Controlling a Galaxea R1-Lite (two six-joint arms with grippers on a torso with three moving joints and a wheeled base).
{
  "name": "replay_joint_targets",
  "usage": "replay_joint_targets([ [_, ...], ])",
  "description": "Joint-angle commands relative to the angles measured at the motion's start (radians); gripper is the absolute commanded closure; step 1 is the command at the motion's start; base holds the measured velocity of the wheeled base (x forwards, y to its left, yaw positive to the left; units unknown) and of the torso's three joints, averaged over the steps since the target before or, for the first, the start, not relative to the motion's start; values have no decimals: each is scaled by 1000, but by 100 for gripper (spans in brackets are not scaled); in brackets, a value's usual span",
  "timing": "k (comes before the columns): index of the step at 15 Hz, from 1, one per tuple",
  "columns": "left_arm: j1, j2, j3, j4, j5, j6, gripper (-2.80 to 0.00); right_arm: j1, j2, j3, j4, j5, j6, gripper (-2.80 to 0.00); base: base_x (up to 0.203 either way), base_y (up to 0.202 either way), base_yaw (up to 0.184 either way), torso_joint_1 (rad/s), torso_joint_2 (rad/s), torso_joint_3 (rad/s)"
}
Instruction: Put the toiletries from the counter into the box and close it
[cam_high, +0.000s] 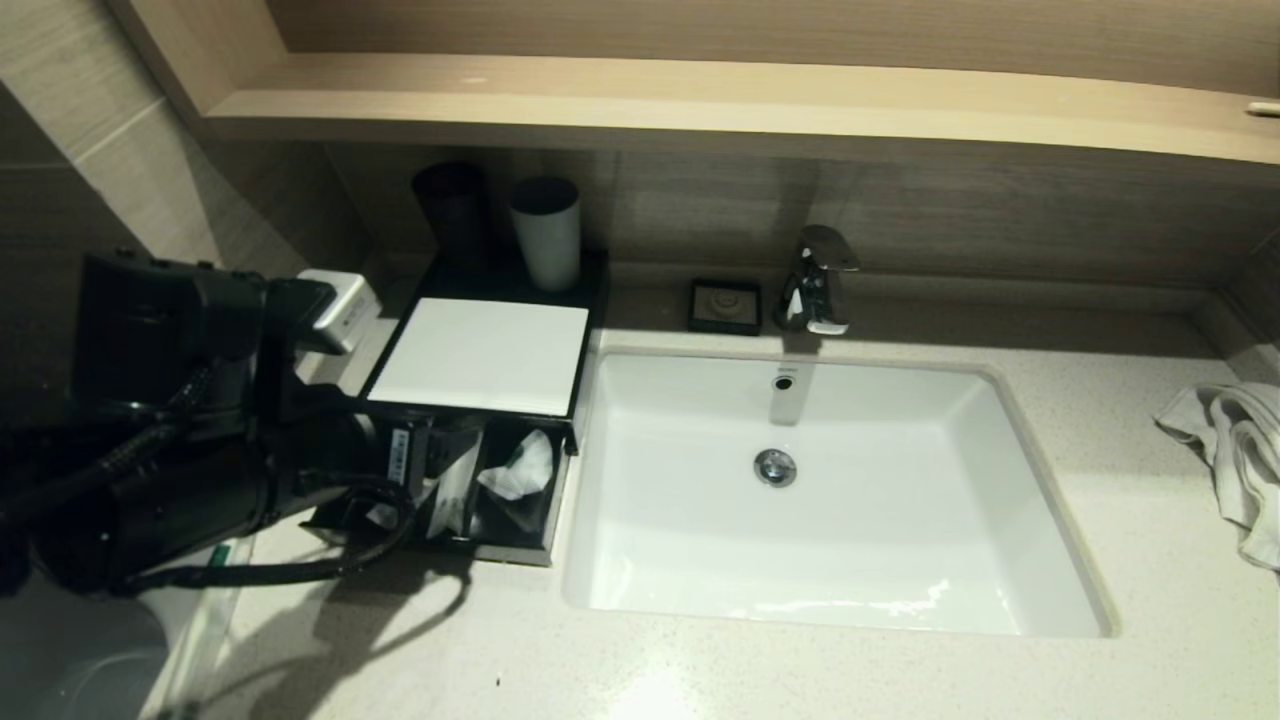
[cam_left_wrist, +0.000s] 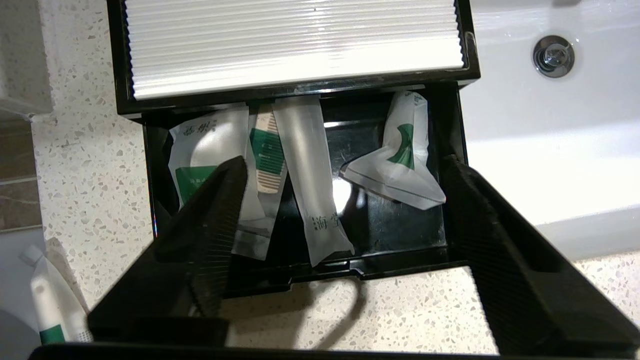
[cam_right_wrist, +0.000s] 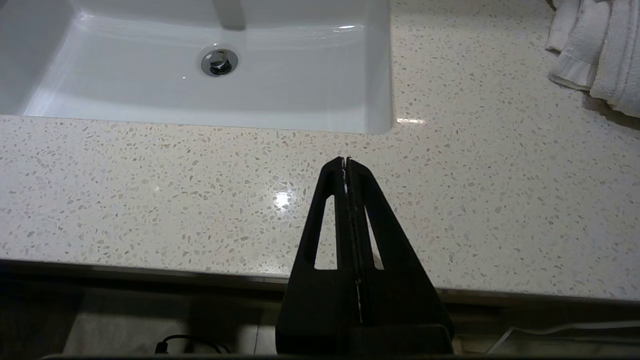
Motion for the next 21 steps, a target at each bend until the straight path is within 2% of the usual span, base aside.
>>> replay_joint_targets([
  [1, 1, -33, 30, -1, 2, -1, 0, 0, 0, 0, 0, 0, 0, 0, 0, 0, 0, 0, 0, 0],
  [6, 4, -120, 187, 3, 26, -3, 0, 0, 0, 0, 0, 0, 0, 0, 0, 0, 0, 0, 0, 0],
  [10, 5, -193, 249, 22, 46, -5, 0, 0, 0, 0, 0, 0, 0, 0, 0, 0, 0, 0, 0, 0],
  [16, 5, -304, 295, 155, 45, -7, 0, 0, 0, 0, 0, 0, 0, 0, 0, 0, 0, 0, 0, 0],
  [21, 5, -256, 331, 192, 45, -43, 0, 0, 0, 0, 0, 0, 0, 0, 0, 0, 0, 0, 0, 0],
])
